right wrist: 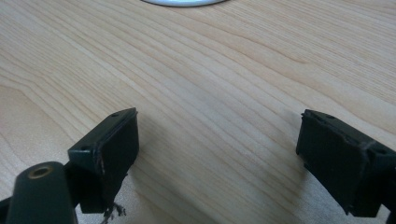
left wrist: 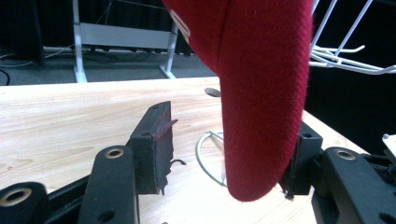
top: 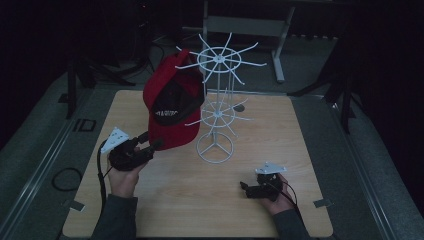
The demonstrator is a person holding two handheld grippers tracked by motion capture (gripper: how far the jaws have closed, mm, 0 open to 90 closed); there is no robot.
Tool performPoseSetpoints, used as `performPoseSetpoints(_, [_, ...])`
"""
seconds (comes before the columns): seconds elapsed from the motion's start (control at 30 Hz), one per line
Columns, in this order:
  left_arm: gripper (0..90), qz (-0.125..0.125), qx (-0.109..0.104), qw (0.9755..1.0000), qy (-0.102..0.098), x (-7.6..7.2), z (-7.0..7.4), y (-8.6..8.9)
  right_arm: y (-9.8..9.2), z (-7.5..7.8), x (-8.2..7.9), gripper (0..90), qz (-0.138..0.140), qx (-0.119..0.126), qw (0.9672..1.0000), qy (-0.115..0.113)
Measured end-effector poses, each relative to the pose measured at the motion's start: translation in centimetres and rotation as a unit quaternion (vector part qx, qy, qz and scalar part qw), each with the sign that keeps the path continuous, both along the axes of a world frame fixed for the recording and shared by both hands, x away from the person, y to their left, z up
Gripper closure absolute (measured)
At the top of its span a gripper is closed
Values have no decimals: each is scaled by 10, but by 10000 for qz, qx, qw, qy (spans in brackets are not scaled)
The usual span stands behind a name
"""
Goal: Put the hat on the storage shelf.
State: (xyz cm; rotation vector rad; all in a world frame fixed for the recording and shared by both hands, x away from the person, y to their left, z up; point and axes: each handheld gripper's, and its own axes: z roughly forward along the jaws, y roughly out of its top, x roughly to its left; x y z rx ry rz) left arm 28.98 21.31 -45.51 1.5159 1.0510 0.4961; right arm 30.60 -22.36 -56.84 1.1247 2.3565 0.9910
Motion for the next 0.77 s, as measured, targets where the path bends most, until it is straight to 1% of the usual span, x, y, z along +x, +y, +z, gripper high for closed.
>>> performPoseSetpoints(0.2, [446, 84, -46, 9999, -71, -3, 4, 7, 0, 0, 0, 129, -2, -3, 10000, 5])
performPoseSetpoints(0.3, [448, 115, -9, 9999, -93, -3, 4, 10, 0, 0, 0, 129, -2, 1, 10000, 4])
performPoseSetpoints(0.63, [443, 132, -140, 9996, -191, -6, 8, 20, 0, 0, 0, 129, 3, -4, 10000, -1])
performPoseSetpoints(0.77, [442, 96, -230, 9993, -278, -8, 10, 23, 0, 0, 0, 129, 8, -5, 10000, -5])
